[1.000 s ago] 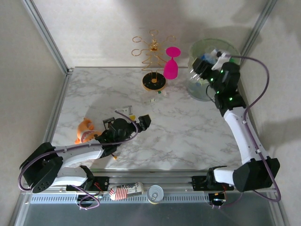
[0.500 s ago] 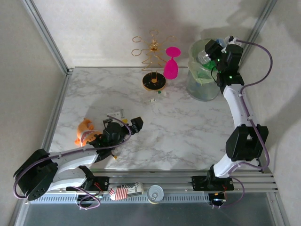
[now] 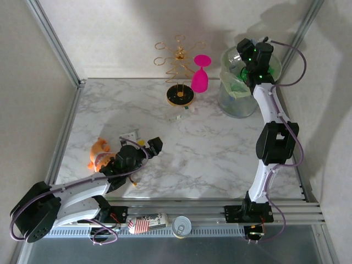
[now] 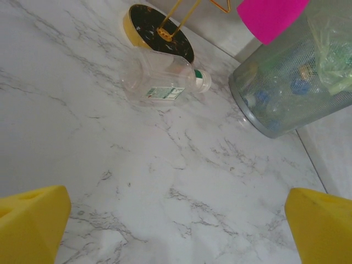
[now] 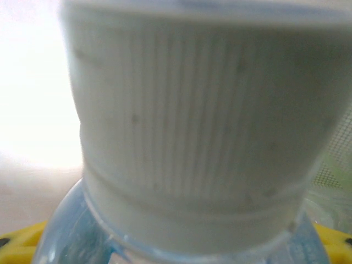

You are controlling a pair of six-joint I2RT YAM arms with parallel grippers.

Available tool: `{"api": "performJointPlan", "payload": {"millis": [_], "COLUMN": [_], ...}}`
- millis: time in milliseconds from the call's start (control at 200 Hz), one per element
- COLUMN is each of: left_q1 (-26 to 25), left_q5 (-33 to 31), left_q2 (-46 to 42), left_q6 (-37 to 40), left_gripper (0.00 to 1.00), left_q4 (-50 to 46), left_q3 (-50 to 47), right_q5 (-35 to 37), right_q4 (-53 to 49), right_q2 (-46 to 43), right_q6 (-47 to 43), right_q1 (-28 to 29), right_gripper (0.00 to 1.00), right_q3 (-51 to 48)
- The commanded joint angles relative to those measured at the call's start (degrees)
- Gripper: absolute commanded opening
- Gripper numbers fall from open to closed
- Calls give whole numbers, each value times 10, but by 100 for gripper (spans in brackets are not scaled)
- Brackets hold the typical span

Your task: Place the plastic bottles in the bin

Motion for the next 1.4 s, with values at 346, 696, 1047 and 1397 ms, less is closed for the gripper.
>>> {"api": "performJointPlan", "payload": {"millis": [346, 696, 1047, 1397], "left_q1": [17, 31, 80, 114], "left_q5": [-8, -2, 60, 111], "left_q2": [-40, -23, 71, 177], "left_q6": [-6, 22, 92, 139], "left_gripper": [100, 99, 100, 100], "left_q4": [-25, -33, -43, -82], "left_q3": [-21, 4, 99, 209], "right_q5": [9, 59, -13, -49], "right_q4": [-69, -19, -79, -36], "right_q2": [-4, -144, -265, -471], "right_q6": [3, -56, -143, -133], "right_q1": [-2, -1, 4, 76], "right_gripper": [88, 99, 99, 99], "right_q3": [32, -106, -152, -433]}}
